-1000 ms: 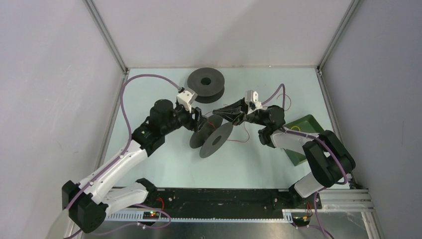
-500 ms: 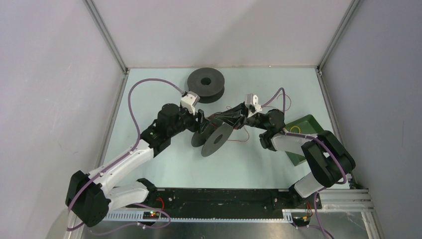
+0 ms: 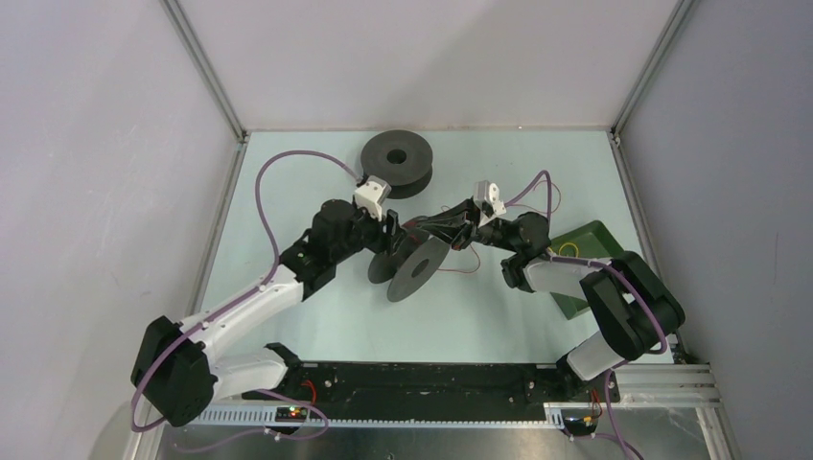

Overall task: Wrap the cables
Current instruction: Wrap the cable around the cable reel.

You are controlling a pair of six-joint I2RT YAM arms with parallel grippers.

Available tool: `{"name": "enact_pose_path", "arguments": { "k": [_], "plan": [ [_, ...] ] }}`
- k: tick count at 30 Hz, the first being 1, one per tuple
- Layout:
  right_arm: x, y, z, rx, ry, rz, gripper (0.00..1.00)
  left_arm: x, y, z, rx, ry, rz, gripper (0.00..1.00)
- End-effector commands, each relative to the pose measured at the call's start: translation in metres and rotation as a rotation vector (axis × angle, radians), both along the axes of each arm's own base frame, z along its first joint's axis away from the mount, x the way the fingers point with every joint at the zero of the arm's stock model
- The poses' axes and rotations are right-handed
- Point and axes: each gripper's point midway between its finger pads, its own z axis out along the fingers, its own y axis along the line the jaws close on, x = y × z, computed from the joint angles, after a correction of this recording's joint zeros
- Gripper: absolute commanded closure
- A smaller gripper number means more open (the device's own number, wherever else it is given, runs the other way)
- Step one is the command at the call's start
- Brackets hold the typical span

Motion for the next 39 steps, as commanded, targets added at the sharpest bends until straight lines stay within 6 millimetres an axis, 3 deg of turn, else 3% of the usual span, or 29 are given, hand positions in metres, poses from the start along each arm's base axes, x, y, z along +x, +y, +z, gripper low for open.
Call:
{"name": "enact_pose_path", "arguments": {
  "k": [1, 23, 39],
  "plan": [
    [0.001, -0.003, 0.006, 0.036, -0.024, -0.019, 1.00, 0.004, -0.011, 0.019, -0.044, -0.090, -0.021, 0.35],
    [0.003, 0.003, 0.002, 0.050, 0.034, -0.027, 1.00, 0.004, -0.013, 0.022, -0.128, -0.163, 0.026, 0.34],
    [0.018, -0.012, -0.007, 0.043, 0.096, -0.066, 1.00, 0.001, 0.007, 0.002, -0.083, -0.151, 0.099, 0.52]
  ]
}}
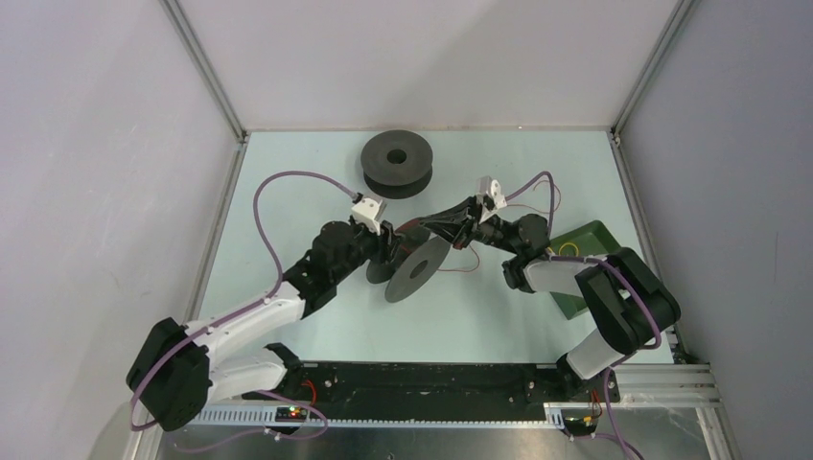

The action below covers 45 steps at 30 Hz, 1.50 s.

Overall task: Wrap the cables
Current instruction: Wrap the cable around the cable reel.

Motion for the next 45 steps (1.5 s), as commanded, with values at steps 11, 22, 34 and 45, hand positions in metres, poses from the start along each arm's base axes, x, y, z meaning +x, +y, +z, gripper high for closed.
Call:
{"name": "enact_pose_path", "arguments": {
  "k": [11, 22, 34, 45],
  "plan": [
    [0.013, -0.016, -0.026, -0.025, 0.046, -0.024, 1.00, -0.002, 0.008, 0.009, 0.020, -0.018, 0.022, 0.61],
    [0.018, -0.024, -0.044, -0.057, 0.083, -0.018, 1.00, -0.009, 0.003, -0.001, 0.075, 0.025, -0.038, 0.63],
    [0.015, -0.020, -0.054, -0.077, 0.092, 0.014, 1.00, -0.015, -0.004, -0.010, 0.124, 0.084, -0.104, 0.98],
    [0.013, -0.035, -0.009, 0.018, 0.120, -0.015, 0.70, -0.014, 0.021, 0.012, 0.109, 0.185, -0.023, 1.00]
  ]
}}
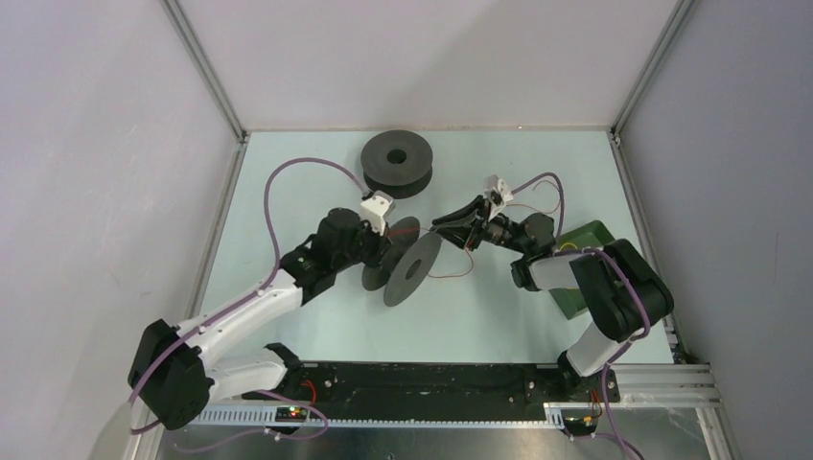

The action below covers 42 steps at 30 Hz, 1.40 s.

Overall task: Wrap the cables
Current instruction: Wrap the cable around the cable reel.

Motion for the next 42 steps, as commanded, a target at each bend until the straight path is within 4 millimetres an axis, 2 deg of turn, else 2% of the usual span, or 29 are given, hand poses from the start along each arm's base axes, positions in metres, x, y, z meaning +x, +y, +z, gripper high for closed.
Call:
{"name": "enact_pose_path", "arguments": {
  "k": [1, 4, 5, 9, 13, 14, 16, 17, 18, 19, 20, 24, 29, 35, 42],
  "plan": [
    [-0.004, -0.014, 0.046, 0.094, -0.041, -0.027, 0.65, 0.005, 0.015, 0.029, -0.090, 0.048, 0.072, 1.00],
    [-0.001, -0.018, 0.050, 0.113, 0.001, -0.047, 0.53, 0.007, 0.029, 0.043, -0.135, 0.038, 0.128, 1.00],
    [0.000, -0.018, 0.051, 0.115, 0.012, -0.052, 0.51, 0.008, 0.035, 0.045, -0.127, 0.026, 0.147, 1.00],
    [0.014, -0.019, 0.038, 0.110, 0.135, -0.122, 0.52, 0.005, 0.054, 0.064, -0.119, -0.027, 0.202, 1.00],
    [0.019, -0.016, 0.028, 0.098, 0.189, -0.152, 0.53, 0.000, 0.077, 0.081, -0.112, -0.078, 0.285, 1.00],
    [0.020, -0.014, 0.028, 0.098, 0.194, -0.166, 0.52, -0.001, 0.081, 0.080, -0.106, -0.081, 0.299, 1.00],
    [0.022, -0.008, 0.017, 0.060, 0.220, -0.207, 0.50, 0.001, 0.096, 0.079, -0.080, -0.108, 0.370, 1.00],
    [0.028, -0.007, 0.002, 0.011, 0.241, -0.261, 0.48, 0.000, 0.101, 0.079, -0.074, -0.119, 0.385, 1.00],
    [0.025, 0.000, -0.003, -0.015, 0.244, -0.267, 0.48, 0.000, 0.107, 0.076, -0.059, -0.123, 0.412, 1.00],
    [0.032, -0.002, -0.019, -0.070, 0.275, -0.331, 0.48, 0.000, 0.110, 0.077, -0.059, -0.130, 0.422, 1.00],
    [0.028, 0.001, -0.033, -0.118, 0.317, -0.345, 0.48, 0.000, 0.114, 0.076, -0.054, -0.131, 0.440, 1.00],
    [0.033, 0.001, -0.066, -0.191, 0.412, -0.420, 0.48, -0.003, 0.117, 0.082, -0.072, -0.147, 0.450, 1.00],
    [0.024, 0.019, -0.111, -0.277, 0.497, -0.365, 0.51, -0.007, 0.117, 0.092, -0.089, -0.172, 0.420, 1.00],
    [0.010, 0.047, -0.139, -0.375, 0.551, -0.273, 0.53, -0.007, 0.123, 0.090, -0.092, -0.171, 0.443, 1.00],
    [-0.003, 0.062, -0.164, -0.458, 0.623, -0.221, 0.53, -0.009, 0.127, 0.091, -0.098, -0.181, 0.453, 1.00]
  ]
}}
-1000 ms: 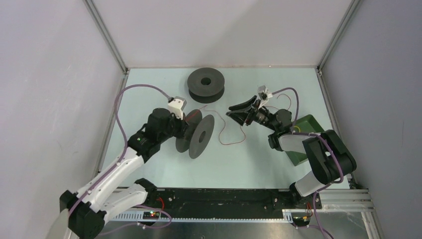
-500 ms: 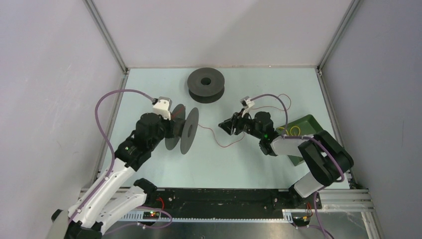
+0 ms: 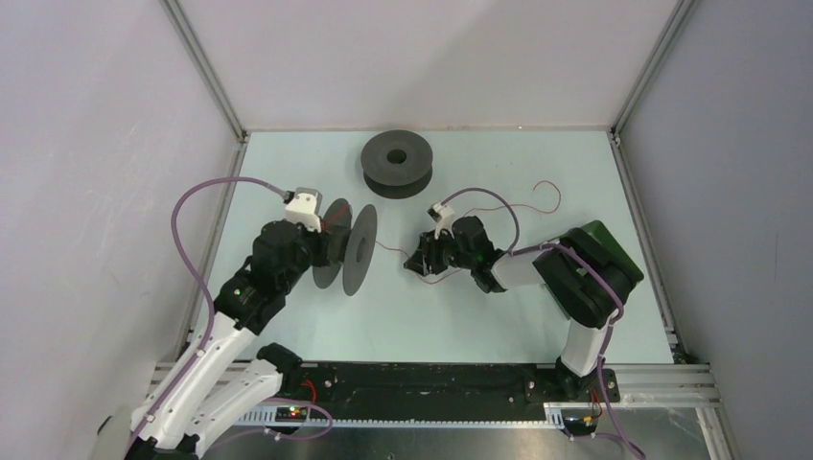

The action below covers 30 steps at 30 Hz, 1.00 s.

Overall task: Wrap the cables
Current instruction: Wrap the cable around the cable reel.

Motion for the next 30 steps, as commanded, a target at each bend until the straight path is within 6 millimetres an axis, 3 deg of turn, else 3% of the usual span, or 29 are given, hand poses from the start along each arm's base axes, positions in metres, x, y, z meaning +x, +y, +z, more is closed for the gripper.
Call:
{"name": "enact_pose_path", "arguments": {
  "k": [1, 11, 13, 15, 16, 18, 19, 25, 28, 30],
  "plan": [
    [-0.006, 0.010, -0.012, -0.037, 0.035, 0.038, 0.53, 0.007, 0.001, 0.027, -0.053, -0.095, 0.022, 1.00],
    [-0.020, 0.009, -0.031, -0.123, 0.065, 0.041, 0.54, 0.007, 0.000, 0.025, -0.048, -0.089, 0.016, 1.00],
    [-0.028, 0.013, -0.033, -0.122, 0.080, 0.064, 0.59, 0.007, 0.000, 0.026, -0.052, -0.092, 0.016, 1.00],
    [-0.029, 0.012, -0.033, -0.122, 0.100, 0.054, 0.71, 0.006, 0.000, 0.028, -0.053, -0.097, 0.016, 1.00],
    [-0.029, 0.010, -0.030, -0.125, 0.104, 0.044, 0.82, 0.006, 0.001, 0.028, -0.052, -0.098, 0.019, 1.00],
    [-0.020, 0.002, -0.023, -0.127, 0.105, 0.000, 0.98, 0.006, 0.002, 0.031, -0.054, -0.105, 0.021, 1.00],
    [-0.011, -0.005, -0.015, -0.122, 0.096, -0.041, 1.00, 0.006, 0.002, 0.032, -0.056, -0.109, 0.021, 1.00],
    [0.013, -0.044, -0.010, -0.144, 0.119, -0.168, 1.00, 0.007, 0.013, 0.051, -0.114, -0.129, 0.075, 1.00],
    [0.004, -0.041, -0.011, -0.124, 0.135, -0.135, 1.00, 0.008, 0.024, 0.064, -0.197, -0.147, 0.139, 1.00],
    [-0.015, -0.025, -0.008, -0.117, 0.125, -0.051, 1.00, 0.010, 0.028, 0.071, -0.248, -0.155, 0.172, 1.00]
  ]
}}
